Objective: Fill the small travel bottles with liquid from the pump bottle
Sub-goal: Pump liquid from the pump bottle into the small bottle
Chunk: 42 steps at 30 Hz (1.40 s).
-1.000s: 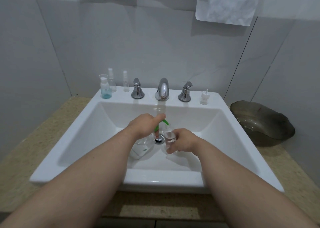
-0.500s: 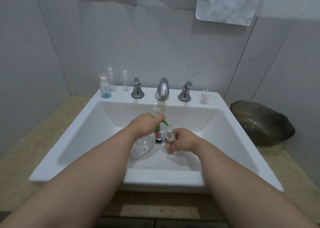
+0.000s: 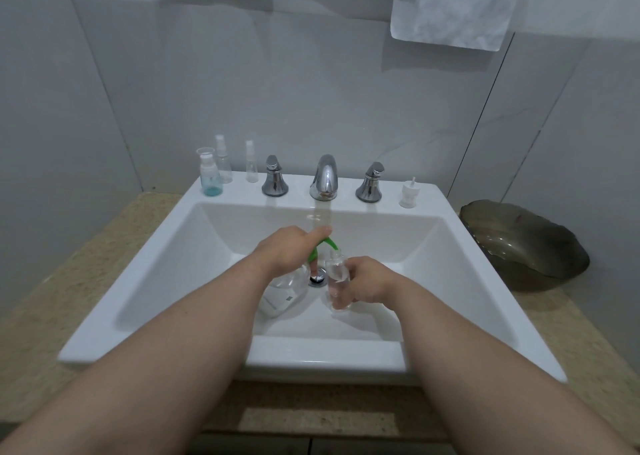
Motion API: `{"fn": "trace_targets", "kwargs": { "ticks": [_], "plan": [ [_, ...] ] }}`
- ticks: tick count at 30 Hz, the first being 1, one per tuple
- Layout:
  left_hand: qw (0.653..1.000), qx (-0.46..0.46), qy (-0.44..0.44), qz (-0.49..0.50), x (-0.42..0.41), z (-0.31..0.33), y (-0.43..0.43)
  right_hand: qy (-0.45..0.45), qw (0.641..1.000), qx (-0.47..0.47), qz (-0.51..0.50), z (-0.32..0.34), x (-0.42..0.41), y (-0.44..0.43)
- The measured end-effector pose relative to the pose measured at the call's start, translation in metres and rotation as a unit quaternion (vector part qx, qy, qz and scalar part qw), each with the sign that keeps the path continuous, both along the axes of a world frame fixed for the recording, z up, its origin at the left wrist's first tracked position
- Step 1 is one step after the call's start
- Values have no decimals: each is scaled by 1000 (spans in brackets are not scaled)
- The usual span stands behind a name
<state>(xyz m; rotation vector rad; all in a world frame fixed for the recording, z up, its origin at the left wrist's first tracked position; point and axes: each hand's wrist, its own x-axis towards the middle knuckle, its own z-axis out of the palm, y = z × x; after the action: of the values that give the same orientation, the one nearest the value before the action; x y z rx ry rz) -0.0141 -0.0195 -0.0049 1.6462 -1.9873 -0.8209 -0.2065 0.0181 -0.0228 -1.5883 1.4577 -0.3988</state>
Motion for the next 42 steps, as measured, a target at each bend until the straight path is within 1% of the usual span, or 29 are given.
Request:
{"fn": "trace_targets", "kwargs": {
  "ticks": [5,13,19,25,31,42],
  "plan": [
    [1000,-3,-15,-1,-2,-1,-2,5,1000,1,-3,-1,0,-1],
    [1000,10,-3,0,-5,0,-1,-14,1000,12,-13,0,1,-2],
    [1000,10,-24,-3,-6,3,-1,-8,1000,18,-13,-2,0,-3],
    [1000,14,-23,-4,-5,0,-1,-12,1000,16,-19,-4,0,-5],
    [1000,-5,-26,-2,-3,1,0,-21,999,17,-17,-5,0,-6],
    [1000,2,-30,-6,-6,1,-2,-38,999,21,-23,-7,-1,-7]
  ]
}}
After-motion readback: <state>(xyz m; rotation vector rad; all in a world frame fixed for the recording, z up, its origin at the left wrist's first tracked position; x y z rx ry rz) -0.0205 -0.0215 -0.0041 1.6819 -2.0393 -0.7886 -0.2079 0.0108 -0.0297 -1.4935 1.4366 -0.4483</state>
